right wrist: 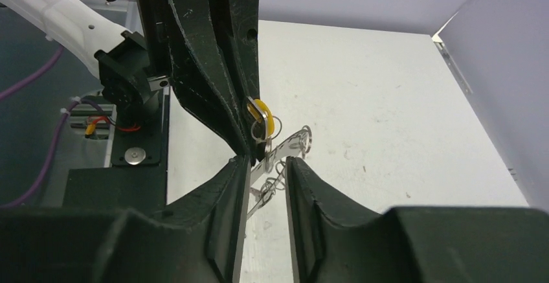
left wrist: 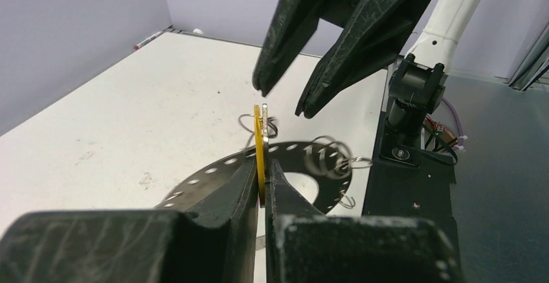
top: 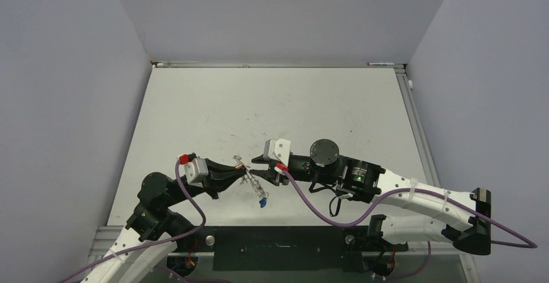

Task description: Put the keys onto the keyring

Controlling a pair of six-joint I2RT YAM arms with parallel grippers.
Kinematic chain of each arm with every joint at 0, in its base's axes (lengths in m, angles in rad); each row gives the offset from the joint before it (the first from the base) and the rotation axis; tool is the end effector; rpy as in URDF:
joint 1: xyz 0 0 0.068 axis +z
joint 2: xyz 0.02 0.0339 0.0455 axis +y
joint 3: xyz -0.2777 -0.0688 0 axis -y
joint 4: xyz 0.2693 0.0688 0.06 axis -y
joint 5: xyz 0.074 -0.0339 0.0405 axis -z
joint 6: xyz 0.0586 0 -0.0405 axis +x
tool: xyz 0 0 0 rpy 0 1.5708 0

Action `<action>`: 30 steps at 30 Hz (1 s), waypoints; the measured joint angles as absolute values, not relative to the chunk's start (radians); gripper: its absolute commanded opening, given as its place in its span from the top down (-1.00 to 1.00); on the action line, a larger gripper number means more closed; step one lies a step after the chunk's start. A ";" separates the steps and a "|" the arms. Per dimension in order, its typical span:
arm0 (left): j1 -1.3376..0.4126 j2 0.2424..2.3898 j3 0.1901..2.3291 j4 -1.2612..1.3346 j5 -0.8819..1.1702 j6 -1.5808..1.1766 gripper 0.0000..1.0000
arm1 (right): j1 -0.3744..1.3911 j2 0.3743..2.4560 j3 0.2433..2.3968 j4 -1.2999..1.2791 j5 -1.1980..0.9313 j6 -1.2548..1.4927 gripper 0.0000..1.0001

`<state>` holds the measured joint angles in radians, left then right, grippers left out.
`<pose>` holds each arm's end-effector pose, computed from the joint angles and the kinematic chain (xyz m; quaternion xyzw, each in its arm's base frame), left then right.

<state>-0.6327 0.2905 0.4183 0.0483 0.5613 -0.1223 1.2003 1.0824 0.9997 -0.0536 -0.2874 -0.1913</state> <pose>0.0905 -0.1050 0.3085 0.3612 0.5435 -0.4368 0.6191 0.0903 0.2782 0.3786 -0.5503 0.5121 0.4089 0.5173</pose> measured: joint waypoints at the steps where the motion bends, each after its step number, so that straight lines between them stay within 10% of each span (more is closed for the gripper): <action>1: -0.633 0.291 0.418 0.044 0.561 -0.122 1.00 | 1.200 1.082 1.000 -0.053 -0.284 -0.194 0.16; 14: -0.625 0.319 0.427 -0.007 0.489 -0.118 1.00 | 1.200 1.077 0.987 -0.034 -0.231 -0.184 -0.41; 30: -0.607 0.395 0.446 -0.078 0.372 -0.118 1.00 | 1.199 1.004 0.843 0.035 -0.113 -0.108 -0.44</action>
<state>-0.6067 0.3946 0.4461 -0.0780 0.3721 -0.1184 1.1992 1.0042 0.8429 0.0349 -0.1127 -0.1081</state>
